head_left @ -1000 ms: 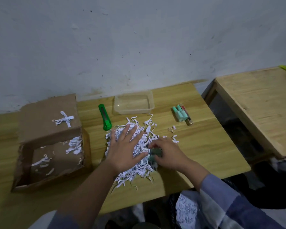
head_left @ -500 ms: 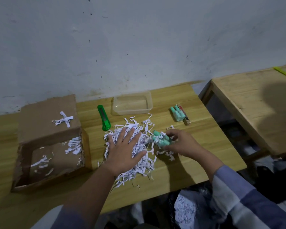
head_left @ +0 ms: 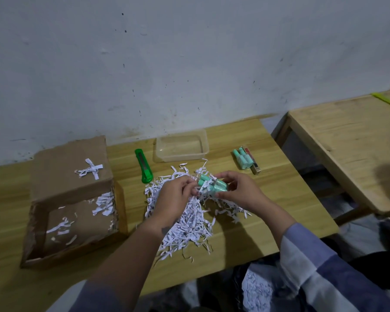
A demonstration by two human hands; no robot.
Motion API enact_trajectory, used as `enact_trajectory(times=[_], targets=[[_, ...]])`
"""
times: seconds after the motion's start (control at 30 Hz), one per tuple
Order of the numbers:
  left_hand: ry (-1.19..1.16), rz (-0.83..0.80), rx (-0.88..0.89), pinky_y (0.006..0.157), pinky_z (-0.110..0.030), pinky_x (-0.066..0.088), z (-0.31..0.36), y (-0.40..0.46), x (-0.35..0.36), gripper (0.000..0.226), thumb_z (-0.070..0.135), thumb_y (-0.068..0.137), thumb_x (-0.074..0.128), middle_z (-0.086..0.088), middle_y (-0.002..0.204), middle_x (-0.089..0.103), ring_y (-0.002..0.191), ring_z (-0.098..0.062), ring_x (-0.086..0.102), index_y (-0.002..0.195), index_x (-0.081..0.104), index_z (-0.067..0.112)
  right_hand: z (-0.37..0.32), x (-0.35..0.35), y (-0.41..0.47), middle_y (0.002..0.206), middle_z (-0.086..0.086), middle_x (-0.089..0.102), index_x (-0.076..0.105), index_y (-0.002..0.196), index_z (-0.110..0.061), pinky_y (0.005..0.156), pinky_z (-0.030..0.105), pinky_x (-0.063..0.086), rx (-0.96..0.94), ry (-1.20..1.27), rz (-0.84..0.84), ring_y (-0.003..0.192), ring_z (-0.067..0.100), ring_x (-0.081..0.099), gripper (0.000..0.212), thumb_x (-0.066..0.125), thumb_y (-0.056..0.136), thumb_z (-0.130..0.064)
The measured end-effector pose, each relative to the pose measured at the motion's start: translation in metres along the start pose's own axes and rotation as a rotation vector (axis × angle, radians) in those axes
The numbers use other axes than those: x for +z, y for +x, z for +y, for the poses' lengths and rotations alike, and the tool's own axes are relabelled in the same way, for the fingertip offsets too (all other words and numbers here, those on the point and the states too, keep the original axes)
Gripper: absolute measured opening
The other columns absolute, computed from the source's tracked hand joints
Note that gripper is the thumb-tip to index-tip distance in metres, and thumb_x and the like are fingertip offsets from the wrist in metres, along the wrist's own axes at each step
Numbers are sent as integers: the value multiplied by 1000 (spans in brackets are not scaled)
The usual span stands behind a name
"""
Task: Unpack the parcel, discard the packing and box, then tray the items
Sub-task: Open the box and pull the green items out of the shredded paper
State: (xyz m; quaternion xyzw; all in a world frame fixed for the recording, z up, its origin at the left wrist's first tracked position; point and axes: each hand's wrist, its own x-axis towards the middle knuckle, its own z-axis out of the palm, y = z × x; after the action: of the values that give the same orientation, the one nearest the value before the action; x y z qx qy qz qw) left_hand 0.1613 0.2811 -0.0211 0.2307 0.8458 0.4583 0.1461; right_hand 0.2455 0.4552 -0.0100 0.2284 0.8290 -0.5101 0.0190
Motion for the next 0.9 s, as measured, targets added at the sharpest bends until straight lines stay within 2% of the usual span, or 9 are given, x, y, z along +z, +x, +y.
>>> enact_trajectory(times=[0.07,0.13,0.23,0.33,0.47,0.6,0.7,0.77,0.9], targets=[[16,91,4,64,-35,54,-1,0,-3,18,21,98,51,11,72,69,66,-11,67,85,63,25,3,-1,0,94,1,65,65,109,-30,69,31,52,-4,-42,13,69,10,55,46,81,70,-13],[43,117,25,72,-36,55,2,0,-5,13,30,98,49,14,87,69,79,-8,65,98,62,26,3,-1,-1,95,-1,64,64,110,-30,70,31,53,-7,-67,19,71,9,56,46,81,71,-14],[54,-65,53,82,-30,50,6,1,-2,32,45,91,57,15,115,60,100,-2,57,119,57,30,-1,3,-2,92,-3,63,63,110,-28,68,26,52,-32,-82,9,71,8,57,46,81,70,-13],[140,-43,138,82,-33,50,5,5,4,19,35,88,65,10,110,62,95,-9,59,104,68,26,-3,7,-3,90,-6,62,62,112,-27,62,17,48,-53,-90,2,72,6,58,48,81,70,-12],[134,120,50,68,-27,48,9,10,0,9,23,91,63,9,87,66,79,-10,60,87,70,21,0,1,-4,100,-3,61,58,122,-24,60,12,43,-23,-110,26,73,1,55,59,81,70,-12],[211,103,23,84,-29,44,0,12,-3,14,24,95,56,3,105,68,101,-19,62,101,69,20,13,-13,-2,111,2,67,60,122,-18,72,21,52,76,-23,132,89,12,63,56,82,70,-16],[521,18,10,110,-41,19,-11,6,-1,31,46,96,45,12,136,54,131,-12,41,122,58,36,22,-23,0,117,5,67,61,122,-15,85,31,54,147,-11,298,101,18,64,52,79,74,-24],[638,-34,-7,115,-49,2,-19,0,0,42,55,95,37,13,150,37,143,-12,22,133,49,40,28,-32,4,118,7,67,61,122,-14,80,30,52,180,-22,423,99,19,63,48,76,77,-25],[720,-168,-51,117,-55,-3,-39,-7,4,55,64,93,29,9,160,15,148,-17,1,143,31,43,33,-46,22,118,10,63,62,120,-14,69,26,42,230,-135,522,90,19,59,45,73,80,-29]])
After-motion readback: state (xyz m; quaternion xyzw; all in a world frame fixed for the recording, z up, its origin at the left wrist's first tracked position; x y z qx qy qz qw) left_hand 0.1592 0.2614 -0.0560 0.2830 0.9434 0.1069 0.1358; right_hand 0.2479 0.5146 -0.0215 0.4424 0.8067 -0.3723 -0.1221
